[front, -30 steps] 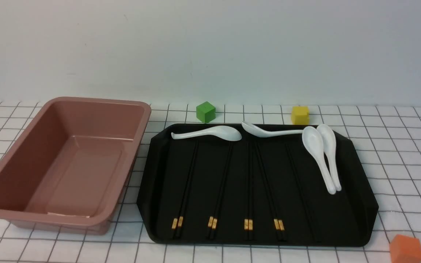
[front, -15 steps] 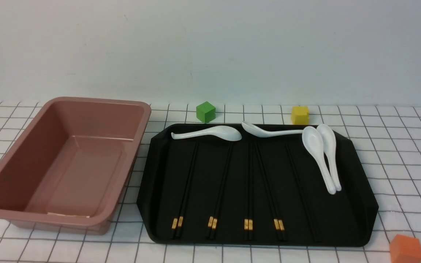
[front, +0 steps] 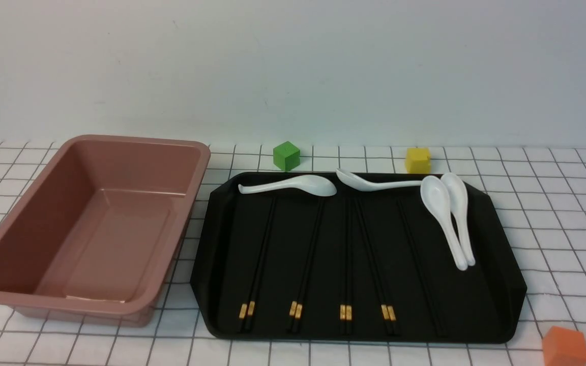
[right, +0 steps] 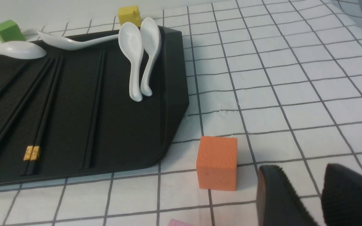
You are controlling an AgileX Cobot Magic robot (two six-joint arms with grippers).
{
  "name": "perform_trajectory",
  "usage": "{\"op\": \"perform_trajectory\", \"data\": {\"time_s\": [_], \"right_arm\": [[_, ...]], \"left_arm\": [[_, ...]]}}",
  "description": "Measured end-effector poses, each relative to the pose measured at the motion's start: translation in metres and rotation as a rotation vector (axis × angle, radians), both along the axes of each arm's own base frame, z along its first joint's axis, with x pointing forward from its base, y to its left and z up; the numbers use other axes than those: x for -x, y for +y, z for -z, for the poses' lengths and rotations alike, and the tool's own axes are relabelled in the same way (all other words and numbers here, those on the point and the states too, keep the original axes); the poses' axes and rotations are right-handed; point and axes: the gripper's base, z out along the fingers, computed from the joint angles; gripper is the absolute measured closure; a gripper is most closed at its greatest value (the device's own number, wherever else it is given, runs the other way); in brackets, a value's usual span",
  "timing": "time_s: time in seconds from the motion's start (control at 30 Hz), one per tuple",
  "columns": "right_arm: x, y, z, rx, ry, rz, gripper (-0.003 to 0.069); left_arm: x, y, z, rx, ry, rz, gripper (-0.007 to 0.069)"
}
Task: On white black tablecloth take chopsticks from black tray and put them in box.
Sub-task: 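Reach over to the black tray and grasp a pair of chopsticks with the left gripper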
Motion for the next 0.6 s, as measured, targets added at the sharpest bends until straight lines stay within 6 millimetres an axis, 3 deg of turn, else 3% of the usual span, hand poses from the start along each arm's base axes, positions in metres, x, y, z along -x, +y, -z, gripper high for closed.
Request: {"op": "perform_trajectory", "data": {"time_s": [0.5,0.6], "right_arm": [[0.0,0.0,0.0,0.0,0.0,0.0,0.0419],[0.0,0.0,0.0,0.0,0.0,0.0,0.0419]], "left_arm": [[0.0,-0.0003,0.0,0.01,0.001,0.0,0.0386],[0.0003,-0.0035,-0.0002,0.158,0.014,-0.01,0.0386]]}}
